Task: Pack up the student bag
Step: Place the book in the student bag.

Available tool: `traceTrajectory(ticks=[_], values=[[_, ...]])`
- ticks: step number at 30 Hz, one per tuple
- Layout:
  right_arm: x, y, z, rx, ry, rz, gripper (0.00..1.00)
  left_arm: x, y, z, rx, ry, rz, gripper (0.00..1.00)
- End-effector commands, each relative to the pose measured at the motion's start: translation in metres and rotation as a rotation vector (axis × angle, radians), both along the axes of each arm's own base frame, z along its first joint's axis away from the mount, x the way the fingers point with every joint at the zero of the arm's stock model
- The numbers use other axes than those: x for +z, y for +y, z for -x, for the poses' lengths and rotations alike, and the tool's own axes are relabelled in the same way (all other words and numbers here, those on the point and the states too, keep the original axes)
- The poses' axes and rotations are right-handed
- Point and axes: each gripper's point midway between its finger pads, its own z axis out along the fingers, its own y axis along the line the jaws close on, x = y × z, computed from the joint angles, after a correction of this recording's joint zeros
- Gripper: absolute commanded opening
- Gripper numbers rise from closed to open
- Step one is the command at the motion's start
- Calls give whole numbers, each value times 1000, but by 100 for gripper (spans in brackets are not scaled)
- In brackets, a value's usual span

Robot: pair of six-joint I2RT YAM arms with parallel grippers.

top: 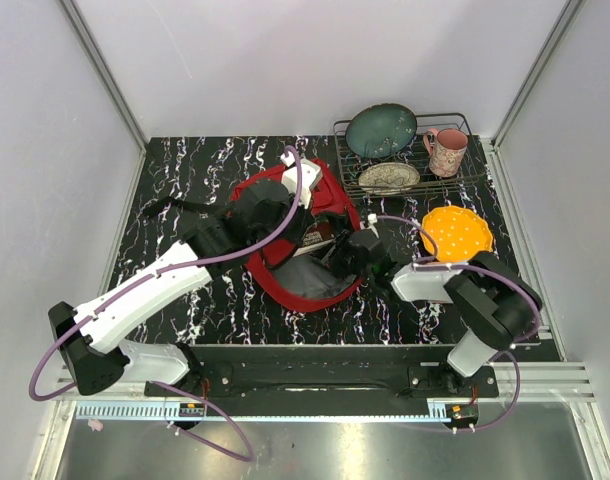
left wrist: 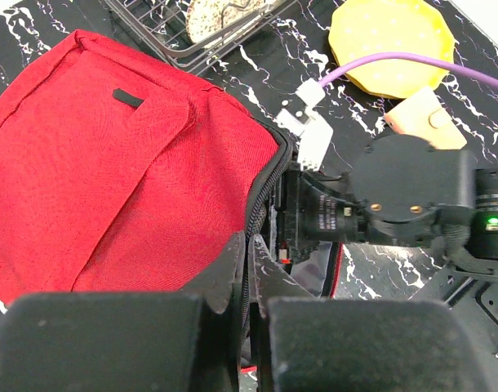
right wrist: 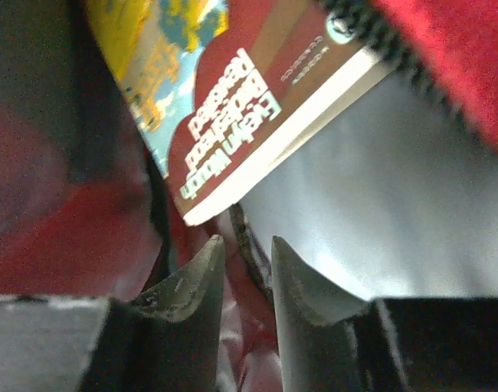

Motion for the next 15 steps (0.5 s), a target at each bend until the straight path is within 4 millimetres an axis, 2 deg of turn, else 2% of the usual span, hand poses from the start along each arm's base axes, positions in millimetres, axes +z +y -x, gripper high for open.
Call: traceTrajectory(ticks=[1,5,8,9,12,15], values=[[13,26,-21,17,-49,-45,31,34,-4,0,-7,-61,106,0],[18,43,-41,25,-87,-37,27,34,-6,1,-17,-56,112,0],[37,48,-53,11,-160,-68,25,35,-6,3,-22,-52,114,0],[52,51,-56,9,-200,-93,25,34,-5,3,-22,-50,112,0],[59,53,-57,26,-217,-86,27,30,-3,4,-17,-47,102,0],[50,50,-47,52,-202,-81,29,25,-2,4,-14,-42,94,0]])
